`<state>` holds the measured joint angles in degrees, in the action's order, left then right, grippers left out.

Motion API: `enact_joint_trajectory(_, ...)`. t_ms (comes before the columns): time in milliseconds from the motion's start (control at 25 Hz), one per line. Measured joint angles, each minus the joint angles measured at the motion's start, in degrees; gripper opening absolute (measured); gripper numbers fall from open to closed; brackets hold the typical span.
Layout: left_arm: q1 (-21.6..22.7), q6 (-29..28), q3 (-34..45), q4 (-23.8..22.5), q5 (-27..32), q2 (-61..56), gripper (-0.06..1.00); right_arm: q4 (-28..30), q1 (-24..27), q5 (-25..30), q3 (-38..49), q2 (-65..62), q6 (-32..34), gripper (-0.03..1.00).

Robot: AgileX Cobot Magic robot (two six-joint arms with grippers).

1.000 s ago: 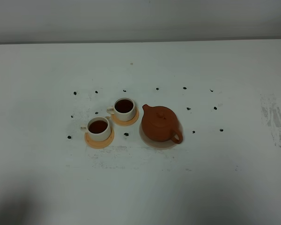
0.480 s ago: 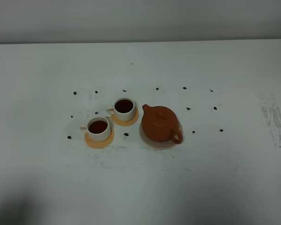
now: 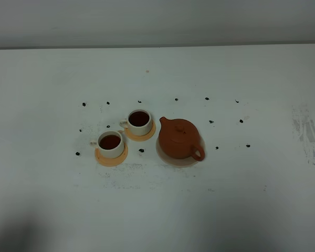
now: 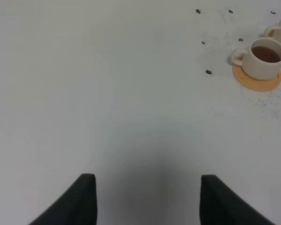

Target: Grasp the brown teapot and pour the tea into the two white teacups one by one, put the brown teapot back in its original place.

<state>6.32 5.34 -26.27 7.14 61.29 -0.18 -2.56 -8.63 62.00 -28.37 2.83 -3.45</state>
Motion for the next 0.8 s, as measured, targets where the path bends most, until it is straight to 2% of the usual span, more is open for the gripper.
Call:
enact_joint_trajectory(200, 0.0, 0.0, 0.0, 0.0, 0.0, 0.0, 0.51, 4.1, 0.0, -0.3, 0.0, -0.1, 2.6, 0.18)
enact_joint_trajectory(800, 0.0, 0.0, 0.0, 0.0, 0.0, 0.0, 0.51, 4.3, 0.0, -0.5, 0.0, -3.2, 3.1, 0.18)
